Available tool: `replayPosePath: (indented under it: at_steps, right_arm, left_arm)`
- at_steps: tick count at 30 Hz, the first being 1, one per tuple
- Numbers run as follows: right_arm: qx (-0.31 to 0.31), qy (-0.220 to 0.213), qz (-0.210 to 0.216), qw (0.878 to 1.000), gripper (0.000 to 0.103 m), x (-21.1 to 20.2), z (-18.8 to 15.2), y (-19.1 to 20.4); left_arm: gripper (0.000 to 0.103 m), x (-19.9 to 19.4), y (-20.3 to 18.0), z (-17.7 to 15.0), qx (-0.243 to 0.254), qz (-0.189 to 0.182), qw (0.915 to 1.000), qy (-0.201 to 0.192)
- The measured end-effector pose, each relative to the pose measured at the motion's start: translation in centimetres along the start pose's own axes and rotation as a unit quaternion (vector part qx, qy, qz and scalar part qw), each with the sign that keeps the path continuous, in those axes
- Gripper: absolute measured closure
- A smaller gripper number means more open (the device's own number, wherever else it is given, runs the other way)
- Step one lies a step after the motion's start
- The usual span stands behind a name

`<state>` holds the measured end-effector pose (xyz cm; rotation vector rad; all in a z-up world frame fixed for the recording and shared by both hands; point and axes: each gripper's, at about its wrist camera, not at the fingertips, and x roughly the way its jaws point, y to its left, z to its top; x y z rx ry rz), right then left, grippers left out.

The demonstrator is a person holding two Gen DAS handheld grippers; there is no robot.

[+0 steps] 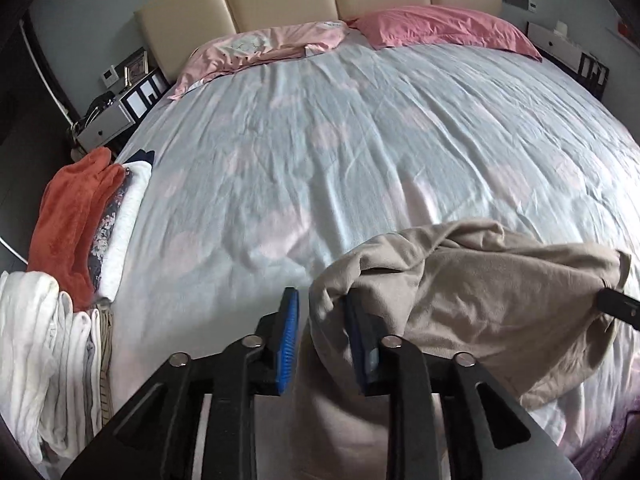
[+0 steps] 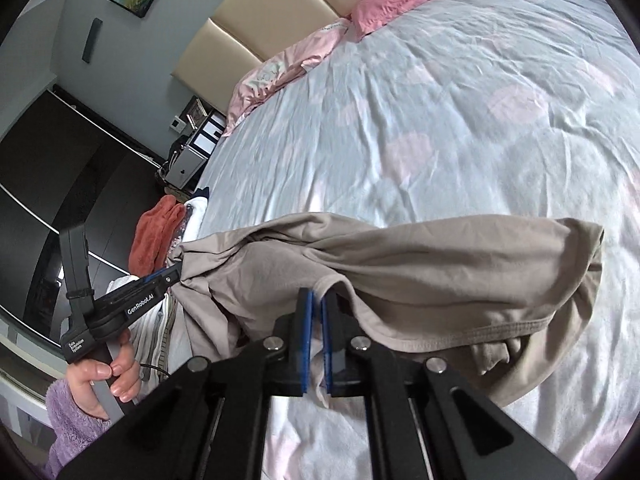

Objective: Fold clothes

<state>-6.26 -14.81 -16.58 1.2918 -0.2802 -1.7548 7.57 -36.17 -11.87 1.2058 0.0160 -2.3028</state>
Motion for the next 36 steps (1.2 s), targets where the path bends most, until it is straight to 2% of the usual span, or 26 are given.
replayPosePath:
  at_steps: [5, 8, 10, 14, 18, 21, 29, 35, 36]
  right_arm:
    - [-0.011, 0.015, -0.011, 1.0, 0.098, 1.2, -0.2, -0.2]
    - [-0.016, 0.018, -0.01, 1.0, 0.098, 1.3, -0.5, -0.1]
    - [-0.013, 0.016, -0.007, 1.0, 0.098, 1.0, -0.6, -0.1]
    - [-0.009, 0.005, -0.001, 1.0, 0.098, 0.3, -0.6, 0.1]
    - [-0.005, 0.002, 0.0, 1.0, 0.098, -0.1, -0.8, 0.1]
    - [-0.001, -0.001, 0.002, 1.0, 0.098, -0.2, -0.7, 0.0]
    - [0.006, -0.003, 0.009, 1.0, 0.098, -0.3, -0.6, -0.3]
    - [0.01, -0.003, 0.013, 1.0, 0.098, -0.4, -0.6, -0.3]
    - [0.012, -0.003, 0.013, 1.0, 0.098, -0.5, -0.6, -0.4]
  left_arm:
    - [0.059, 0.5, -1.3, -0.4, 0.037, 0.018, 0.999, -0.016]
    - [0.058, -1.4, -2.9, -0.9, 0.071, -0.029, 0.9961, -0.043]
    - [0.058, -2.4, -4.6, -1.6, 0.105, -0.062, 0.9912, -0.049]
    - [0.058, -3.0, -8.5, -2.9, 0.181, -0.113, 0.976, -0.042]
    - [0.058, -2.8, -11.7, -4.1, 0.224, -0.148, 0.9628, -0.026]
    - [0.058, -2.2, -12.9, -4.6, 0.233, -0.161, 0.9589, -0.011]
    - [0.058, -0.1, -14.0, -5.0, 0.223, -0.175, 0.9584, 0.033]
    - [0.058, 1.6, -14.8, -4.8, 0.199, -0.184, 0.9609, 0.056]
    - [0.058, 1.9, -14.8, -4.7, 0.195, -0.175, 0.9633, 0.058]
